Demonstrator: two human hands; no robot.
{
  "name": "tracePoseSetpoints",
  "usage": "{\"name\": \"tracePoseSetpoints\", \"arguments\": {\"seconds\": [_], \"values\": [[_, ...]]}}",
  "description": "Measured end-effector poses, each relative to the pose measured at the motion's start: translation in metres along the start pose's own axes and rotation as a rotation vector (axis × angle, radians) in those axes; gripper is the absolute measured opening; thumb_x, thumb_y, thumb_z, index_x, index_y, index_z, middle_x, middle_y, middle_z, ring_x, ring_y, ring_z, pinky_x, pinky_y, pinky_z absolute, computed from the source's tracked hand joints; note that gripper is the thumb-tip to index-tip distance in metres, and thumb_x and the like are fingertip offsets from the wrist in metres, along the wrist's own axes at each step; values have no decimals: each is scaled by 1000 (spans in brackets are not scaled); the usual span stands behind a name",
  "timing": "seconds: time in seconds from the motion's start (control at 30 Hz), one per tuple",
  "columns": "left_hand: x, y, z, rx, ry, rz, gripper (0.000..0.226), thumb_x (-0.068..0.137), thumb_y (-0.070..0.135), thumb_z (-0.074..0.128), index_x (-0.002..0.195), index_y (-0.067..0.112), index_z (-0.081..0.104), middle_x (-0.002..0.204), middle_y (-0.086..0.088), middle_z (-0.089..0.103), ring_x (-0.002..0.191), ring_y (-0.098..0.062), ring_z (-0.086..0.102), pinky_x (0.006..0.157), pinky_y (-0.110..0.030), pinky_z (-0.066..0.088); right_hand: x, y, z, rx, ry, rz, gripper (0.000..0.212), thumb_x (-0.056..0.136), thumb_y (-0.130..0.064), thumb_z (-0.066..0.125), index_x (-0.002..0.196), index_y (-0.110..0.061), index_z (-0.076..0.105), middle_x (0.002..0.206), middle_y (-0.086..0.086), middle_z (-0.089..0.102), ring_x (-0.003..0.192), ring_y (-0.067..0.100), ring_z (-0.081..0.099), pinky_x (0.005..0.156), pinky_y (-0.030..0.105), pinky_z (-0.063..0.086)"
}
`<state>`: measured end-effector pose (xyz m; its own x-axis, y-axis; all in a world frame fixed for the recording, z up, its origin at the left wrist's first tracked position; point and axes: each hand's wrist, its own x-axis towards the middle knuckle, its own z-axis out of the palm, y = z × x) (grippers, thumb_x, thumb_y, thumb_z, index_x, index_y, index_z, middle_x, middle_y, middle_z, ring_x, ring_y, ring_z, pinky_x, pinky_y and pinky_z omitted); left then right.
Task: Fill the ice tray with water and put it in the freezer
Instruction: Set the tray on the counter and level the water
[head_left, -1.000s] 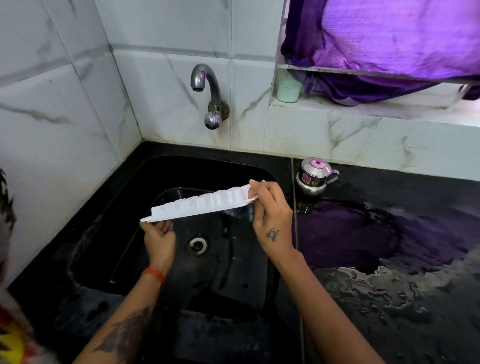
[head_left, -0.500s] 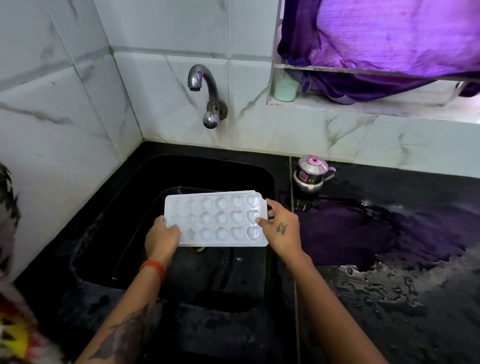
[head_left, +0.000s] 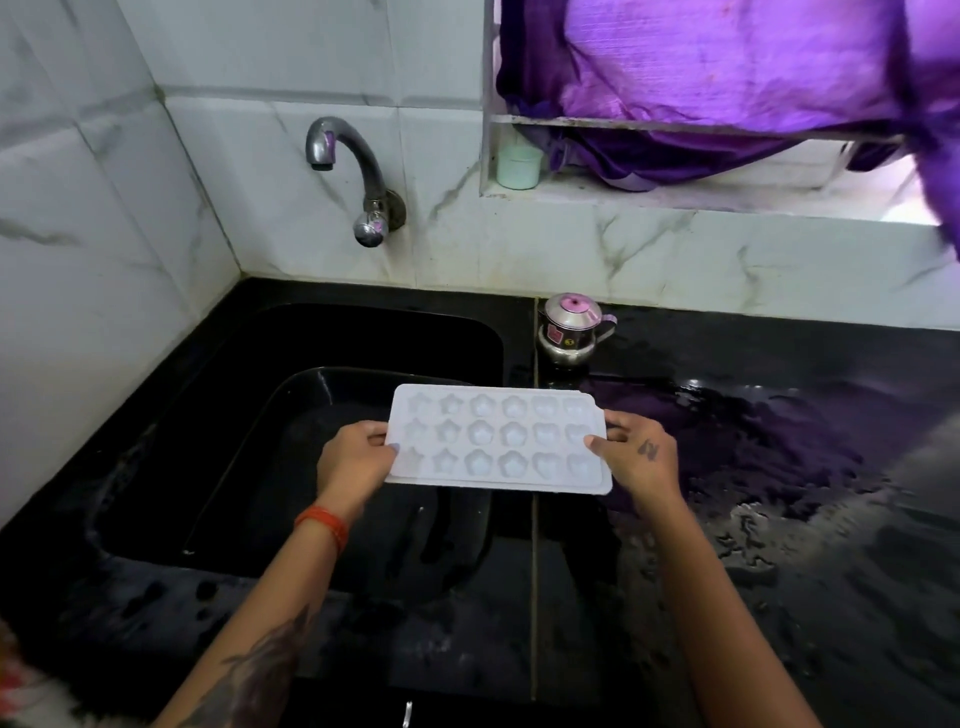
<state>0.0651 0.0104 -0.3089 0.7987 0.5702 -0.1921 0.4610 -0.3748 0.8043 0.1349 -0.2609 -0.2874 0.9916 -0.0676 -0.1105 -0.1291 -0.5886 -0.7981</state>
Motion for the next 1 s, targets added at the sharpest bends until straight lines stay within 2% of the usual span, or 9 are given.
{"name": "tracePoseSetpoints", "arguments": {"seconds": [0.17, 0.27, 0.53, 0.7, 0.77, 0.9, 1.0], "values": [[-20, 18, 38, -64, -96, 39, 27, 80, 5, 63, 106, 12, 68, 97, -3, 72, 90, -20, 67, 81, -41, 57, 3, 38, -38, 36, 75, 91, 36, 82, -12, 70, 117, -14, 66, 104, 7, 71, 93, 21, 65, 88, 35, 51], [-30, 25, 61, -60, -142, 57, 27, 79, 5, 65, 104, 12, 69, 95, -3, 72, 89, -20, 68, 81, -42, 57, 3, 58, -57, 41, 98, 126, 36, 83, -11, 70, 119, -11, 65, 106, 8, 70, 87, 18, 62, 84, 30, 49], [-57, 34, 109, -28, -197, 22, 25, 78, 7, 68, 102, 13, 70, 92, -3, 72, 85, -21, 69, 79, -41, 57, 5, 109, -87, 6, 119, 196, 36, 82, -12, 71, 118, -8, 66, 109, 11, 70, 99, 23, 65, 80, 21, 42], [-68, 35, 125, -30, -217, -1, 26, 78, 5, 68, 103, 10, 69, 90, -6, 72, 84, -22, 69, 76, -41, 58, 7, 125, -96, -14, 112, 212, 35, 83, -13, 70, 118, -8, 66, 110, 9, 70, 100, 22, 65, 79, 20, 41], [-72, 35, 128, -30, -222, -8, 25, 78, 4, 68, 103, 9, 69, 90, -7, 72, 83, -23, 69, 74, -41, 59, 7, 129, -98, -14, 109, 212, 34, 83, -12, 70, 117, -8, 67, 110, 9, 70, 100, 22, 65, 81, 20, 42], [-78, 37, 132, -48, -205, -20, 25, 81, 2, 65, 105, 6, 68, 93, -9, 71, 82, -24, 69, 72, -38, 59, 6, 135, -100, -1, 87, 194, 32, 83, -12, 69, 115, -8, 68, 109, 9, 71, 100, 24, 66, 91, 32, 49], [-80, 38, 133, -58, -196, -26, 26, 81, 1, 65, 107, 4, 67, 93, -10, 71, 82, -24, 69, 71, -37, 59, 5, 135, -99, -46, 93, 169, 28, 85, -14, 67, 112, -11, 69, 107, 7, 72, 99, 24, 65, 86, 28, 47]]}}
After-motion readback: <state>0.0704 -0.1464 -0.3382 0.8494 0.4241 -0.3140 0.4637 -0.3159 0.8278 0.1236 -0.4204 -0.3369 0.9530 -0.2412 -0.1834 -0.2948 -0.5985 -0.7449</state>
